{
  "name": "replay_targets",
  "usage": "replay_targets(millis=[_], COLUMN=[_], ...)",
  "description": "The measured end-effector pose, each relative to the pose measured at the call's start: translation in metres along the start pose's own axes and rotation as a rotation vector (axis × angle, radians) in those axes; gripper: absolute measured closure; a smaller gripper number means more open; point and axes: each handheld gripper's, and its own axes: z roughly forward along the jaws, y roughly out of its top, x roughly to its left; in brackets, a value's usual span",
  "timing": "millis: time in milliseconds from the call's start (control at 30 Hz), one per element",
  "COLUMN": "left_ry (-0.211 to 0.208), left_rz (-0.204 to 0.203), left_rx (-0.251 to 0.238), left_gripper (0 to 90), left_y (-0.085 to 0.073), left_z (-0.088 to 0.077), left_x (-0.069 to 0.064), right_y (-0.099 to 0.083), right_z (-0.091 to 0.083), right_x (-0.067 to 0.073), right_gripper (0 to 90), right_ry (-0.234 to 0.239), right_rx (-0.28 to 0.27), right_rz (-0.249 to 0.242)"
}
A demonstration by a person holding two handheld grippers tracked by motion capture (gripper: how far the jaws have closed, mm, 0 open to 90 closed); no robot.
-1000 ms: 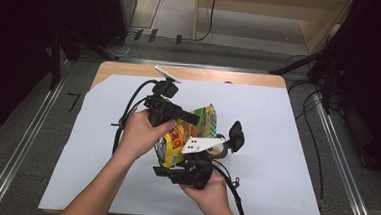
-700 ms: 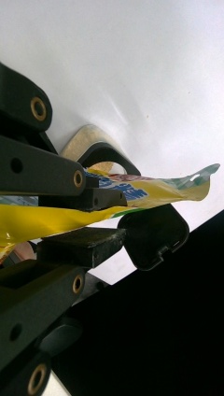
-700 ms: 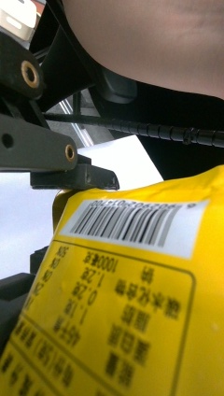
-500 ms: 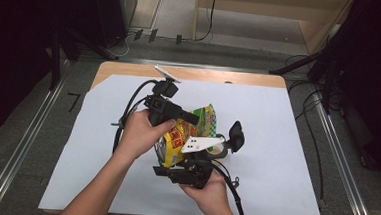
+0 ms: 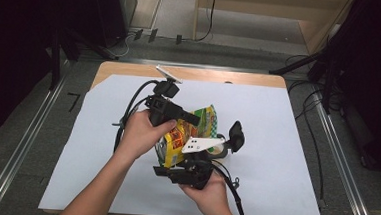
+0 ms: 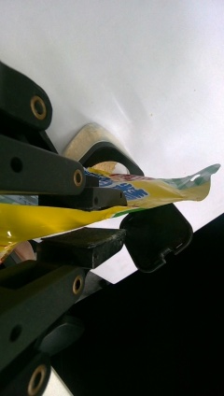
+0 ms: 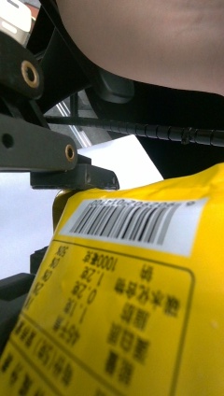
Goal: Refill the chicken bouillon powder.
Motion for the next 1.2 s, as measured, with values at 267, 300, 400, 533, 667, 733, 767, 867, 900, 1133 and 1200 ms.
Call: replay_targets(millis=[267,300,400,533,667,733,767,867,900,1133,1200], left_ry=[-0.006,-0.006,-0.003,-0.004,-0.005,-0.006,-0.005,-0.007,-0.006,-0.005,-0.006], left_rz=[0.004,0.005,0.004,0.006,0.009,0.010,0.009,0.010,0.010,0.013,0.013], left_rx=[0.006,0.006,0.004,0.006,0.008,0.007,0.006,0.007,0.006,0.005,0.005], left_gripper=[79.4,79.5,79.5,79.3,79.2,79.2,79.2,79.1,79.1,78.8,78.9], left_y=[0.0007,0.0007,0.0009,0.0015,0.0020,0.0021,0.0022,0.0022,0.0022,0.0021,0.0020], left_z=[0.0005,0.0007,0.0013,0.0016,0.0024,0.0026,0.0027,0.0029,0.0031,0.0033,0.0033], left_x=[0.0004,0.0003,-0.0004,-0.0009,-0.0012,-0.0017,-0.0019,-0.0022,-0.0024,-0.0034,-0.0032], right_y=[-0.0003,-0.0003,-0.0005,-0.0010,-0.0010,-0.0012,-0.0012,-0.0013,-0.0014,-0.0015,-0.0014], right_z=[-0.0003,-0.0003,-0.0006,-0.0014,-0.0021,-0.0023,-0.0023,-0.0024,-0.0025,-0.0027,-0.0027], right_x=[-0.0002,-0.0001,-0.0001,-0.0019,-0.0011,-0.0012,-0.0012,-0.0014,-0.0015,-0.0019,-0.0018], right_gripper=[68.3,68.3,68.3,68.8,68.6,68.6,68.6,68.6,68.6,68.6,68.6], right_ry=[-0.005,-0.006,-0.007,0.019,0.007,0.006,0.006,0.004,0.004,0.001,0.001], right_rx=[-0.001,-0.001,-0.003,-0.013,-0.011,-0.011,-0.011,-0.011,-0.011,-0.008,-0.008], right_rz=[0.001,0.002,0.004,0.038,0.031,0.028,0.028,0.026,0.026,0.025,0.024])
